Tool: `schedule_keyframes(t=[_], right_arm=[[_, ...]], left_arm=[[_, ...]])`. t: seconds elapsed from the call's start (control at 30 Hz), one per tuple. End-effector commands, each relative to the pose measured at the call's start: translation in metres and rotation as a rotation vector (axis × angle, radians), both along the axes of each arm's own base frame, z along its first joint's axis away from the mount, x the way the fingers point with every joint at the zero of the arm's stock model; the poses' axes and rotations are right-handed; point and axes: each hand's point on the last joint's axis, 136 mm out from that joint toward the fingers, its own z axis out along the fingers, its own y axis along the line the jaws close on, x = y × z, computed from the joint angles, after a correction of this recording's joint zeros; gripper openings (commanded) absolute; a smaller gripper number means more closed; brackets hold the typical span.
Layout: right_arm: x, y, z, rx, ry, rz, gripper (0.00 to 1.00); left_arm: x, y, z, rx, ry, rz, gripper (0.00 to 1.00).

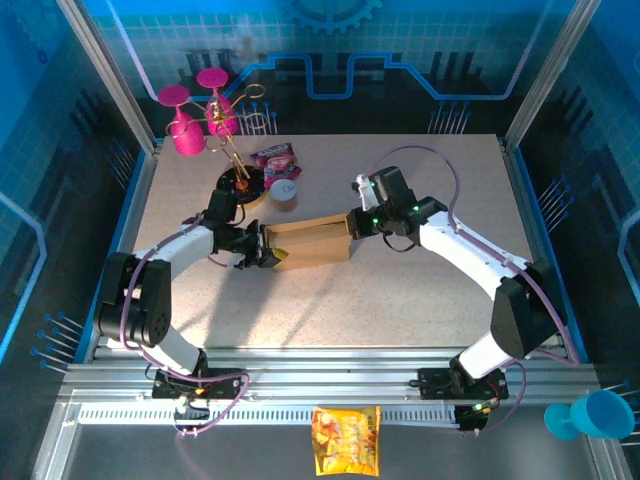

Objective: Fold the paper box

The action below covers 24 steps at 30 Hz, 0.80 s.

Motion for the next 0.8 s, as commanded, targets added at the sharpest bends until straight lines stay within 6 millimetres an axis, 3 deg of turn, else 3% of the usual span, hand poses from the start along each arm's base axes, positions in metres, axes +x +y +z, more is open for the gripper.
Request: schedule_keyframes(t=[0.0,0.67,0.77], right_arm=[[-0.020,0.006,-0.016,0.007,0.058,0.019,0.00],[-0.027,0.003,-0.036,0.065,-0.070,-0.007,0.00],[-0.036,-0.002,-0.057,0.024,-0.053,-0.002,0.00]], left_arm=[[-0.005,0.022,-0.028,0.072,0.286,0.269,0.05],[-0.002,0.020,-0.027,0.070,0.282,0.277,0.02],[-0.002,0.020,-0.027,0.070,0.282,0.278,0.02]])
